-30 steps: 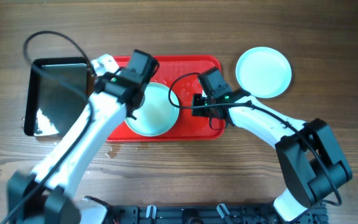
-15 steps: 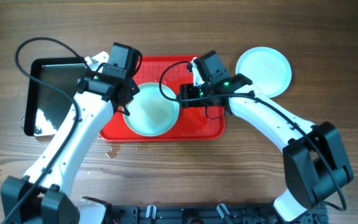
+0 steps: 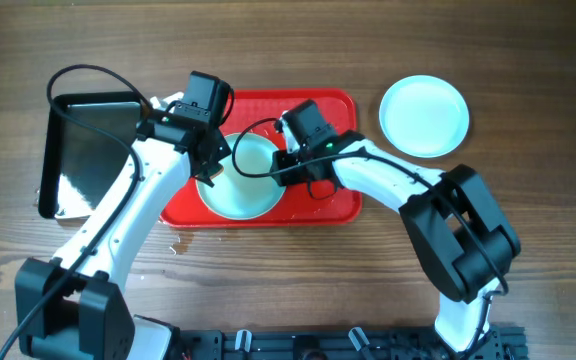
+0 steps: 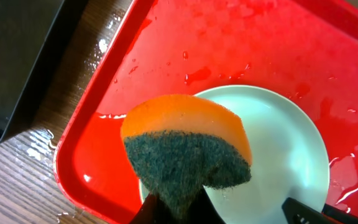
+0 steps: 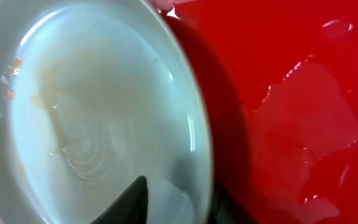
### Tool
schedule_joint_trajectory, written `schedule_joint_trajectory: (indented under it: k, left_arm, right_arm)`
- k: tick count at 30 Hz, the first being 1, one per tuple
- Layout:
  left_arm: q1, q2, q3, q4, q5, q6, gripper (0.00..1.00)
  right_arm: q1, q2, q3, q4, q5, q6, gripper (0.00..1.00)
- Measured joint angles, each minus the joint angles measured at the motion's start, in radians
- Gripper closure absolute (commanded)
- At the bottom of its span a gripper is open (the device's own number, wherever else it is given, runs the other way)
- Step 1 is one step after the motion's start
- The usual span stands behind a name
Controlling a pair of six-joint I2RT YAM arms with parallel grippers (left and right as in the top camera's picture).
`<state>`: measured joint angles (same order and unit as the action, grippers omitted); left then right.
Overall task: Clean dirty plates on tray and stack at the side
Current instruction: 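Lower the plate back and scrub it again with the left-held sponge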
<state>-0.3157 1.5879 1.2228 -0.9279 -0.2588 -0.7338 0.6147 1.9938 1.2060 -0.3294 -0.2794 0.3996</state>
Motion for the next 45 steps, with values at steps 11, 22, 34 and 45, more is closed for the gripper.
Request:
schedule_joint_trajectory:
  k: [11,22,34,45]
  left_arm:
    - [-0.019,0.023,-0.006,0.070,0.155,0.051,0.96]
    - [-0.104,0.240,-0.006,0.121,0.246,0.051,0.96]
    - [-0.080,0.249,-0.006,0.134,0.219,0.048,0.96]
    - [-0.117,0.250,-0.007,0.282,0.333,0.083,0.96]
  right_arm:
    - [0.003,0.009,0.015,-0.031,0.086,0.066,0.96]
    - [0.002,0.008,0.034,-0.082,0.151,0.098,0.96]
    - [-0.137,0.008,0.035,-0.095,0.107,0.093,0.96]
    - [-0.114,0.007,0.037,-0.104,0.113,0.093,0.96]
